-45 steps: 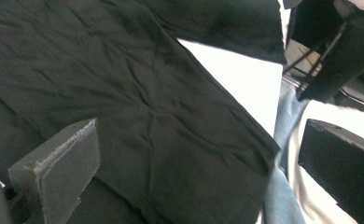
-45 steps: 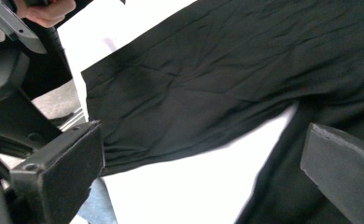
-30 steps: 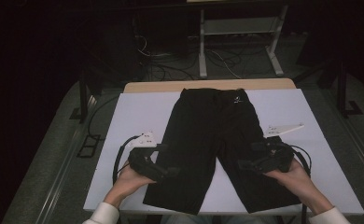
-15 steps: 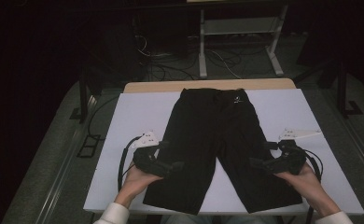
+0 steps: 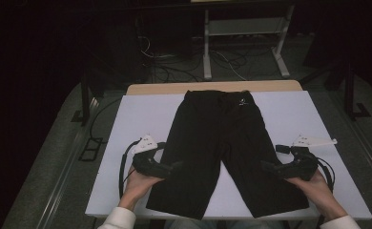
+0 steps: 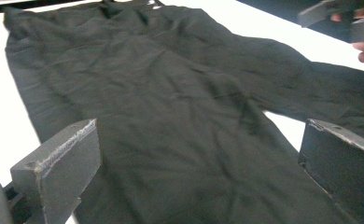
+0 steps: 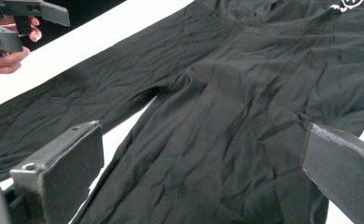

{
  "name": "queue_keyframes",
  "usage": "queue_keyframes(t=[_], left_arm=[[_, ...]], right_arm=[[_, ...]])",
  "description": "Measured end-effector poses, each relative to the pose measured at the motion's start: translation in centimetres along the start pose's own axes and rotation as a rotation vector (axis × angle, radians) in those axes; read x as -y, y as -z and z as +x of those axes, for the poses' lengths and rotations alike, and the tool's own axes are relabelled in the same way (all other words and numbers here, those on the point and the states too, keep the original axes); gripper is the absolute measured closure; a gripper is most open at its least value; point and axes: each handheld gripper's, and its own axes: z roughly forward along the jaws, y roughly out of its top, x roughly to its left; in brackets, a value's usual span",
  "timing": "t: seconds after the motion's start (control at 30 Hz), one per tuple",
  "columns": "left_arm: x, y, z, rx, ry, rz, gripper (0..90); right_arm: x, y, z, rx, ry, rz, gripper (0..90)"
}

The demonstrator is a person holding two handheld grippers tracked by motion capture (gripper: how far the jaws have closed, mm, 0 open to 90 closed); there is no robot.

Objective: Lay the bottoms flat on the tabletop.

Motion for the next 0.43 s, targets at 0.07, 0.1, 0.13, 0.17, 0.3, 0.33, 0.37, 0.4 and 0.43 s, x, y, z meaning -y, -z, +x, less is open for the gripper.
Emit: queue_keyframes(t=[0.07, 0.1, 0.13, 0.17, 0.3, 0.33, 0.37, 0.4, 0.43], left_arm=[[0.3, 0.3, 0.3, -0.006, 0.008, -0.003, 0.3], [0.4, 0.4, 0.4, -0.007, 0.009, -0.01, 0.3], [0.5, 0.5, 0.4, -0.005, 0.012, -0.012, 0.3], [0.5, 0.5, 0.4, -0.003, 0.009, -0.01, 0.3], [0.5, 0.7, -0.1, 0.004, -0.01, -0.017, 0.3], [0.5, 0.7, -0.2, 0.008, -0.015, -0.021, 0.3], [0.5, 0.7, -0.3, 0.01, -0.015, -0.02, 0.3], [0.6, 0.8, -0.4, 0.015, -0.018, -0.018, 0.3], [0.6, 0.7, -0.5, 0.018, -0.017, -0.017, 0.3]], right_arm=[[0.4, 0.0, -0.2, 0.008, 0.006, 0.007, 0.0], [0.6, 0.0, -0.2, 0.016, 0.013, 0.009, 0.0], [0.7, 0.0, -0.3, 0.022, 0.021, 0.018, 0.0], [0.9, 0.0, -0.3, 0.028, 0.023, 0.021, 0.0], [1.1, 0.2, -0.2, 0.03, 0.041, 0.014, 0.0], [1.2, 0.3, -0.1, 0.025, 0.045, 0.008, 0.0], [1.2, 0.4, 0.0, 0.017, 0.048, 0.006, 0.0], [1.2, 0.4, 0.1, 0.013, 0.055, 0.004, 0.0], [1.3, 0.5, 0.2, 0.011, 0.063, 0.008, 0.0]])
